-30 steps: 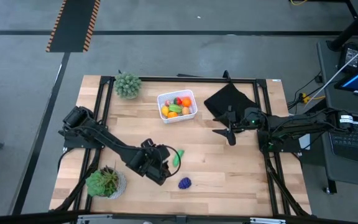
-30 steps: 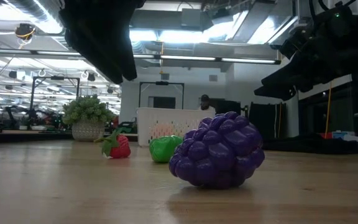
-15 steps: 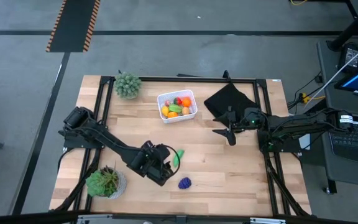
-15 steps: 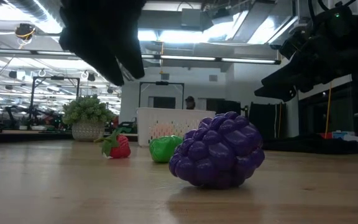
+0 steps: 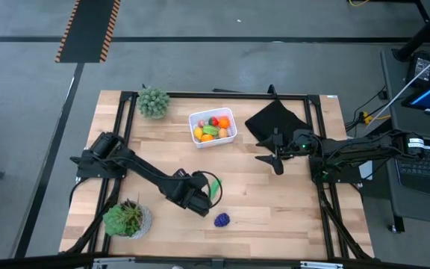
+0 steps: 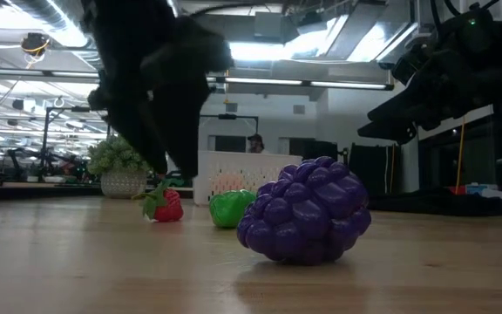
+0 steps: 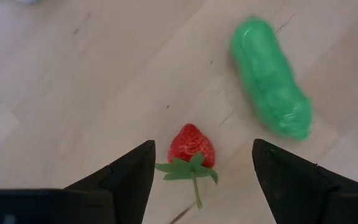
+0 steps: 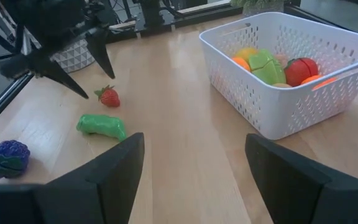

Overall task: Pick and placing Produce into tupperware
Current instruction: Put the strawberry into the white bin

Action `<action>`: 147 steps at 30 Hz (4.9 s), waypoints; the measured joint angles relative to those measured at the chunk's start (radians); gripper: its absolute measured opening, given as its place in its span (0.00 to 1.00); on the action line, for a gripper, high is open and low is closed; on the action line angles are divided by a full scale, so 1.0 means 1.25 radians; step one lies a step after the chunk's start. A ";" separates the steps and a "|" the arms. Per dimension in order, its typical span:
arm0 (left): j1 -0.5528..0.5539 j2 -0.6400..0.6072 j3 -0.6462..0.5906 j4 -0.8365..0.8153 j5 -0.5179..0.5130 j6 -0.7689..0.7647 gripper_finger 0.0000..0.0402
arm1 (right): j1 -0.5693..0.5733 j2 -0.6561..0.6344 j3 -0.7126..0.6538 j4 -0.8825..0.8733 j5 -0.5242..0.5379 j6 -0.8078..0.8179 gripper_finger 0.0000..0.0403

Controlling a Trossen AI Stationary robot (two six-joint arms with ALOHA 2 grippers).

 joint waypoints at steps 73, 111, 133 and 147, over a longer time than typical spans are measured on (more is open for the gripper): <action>0.014 0.068 -0.024 0.021 0.051 0.000 0.42 | 0.068 0.000 0.000 -0.003 0.002 -0.003 0.70; 0.015 0.070 -0.001 -0.004 0.064 0.190 0.28 | 0.068 0.000 0.000 -0.009 0.002 -0.002 0.70; -0.007 -0.171 -0.008 -0.051 -0.165 0.348 0.28 | 0.068 0.000 0.000 -0.018 0.000 -0.024 0.70; 0.056 -0.366 -0.392 0.552 -0.084 0.554 0.28 | 0.068 0.000 0.000 0.012 0.000 -0.055 0.70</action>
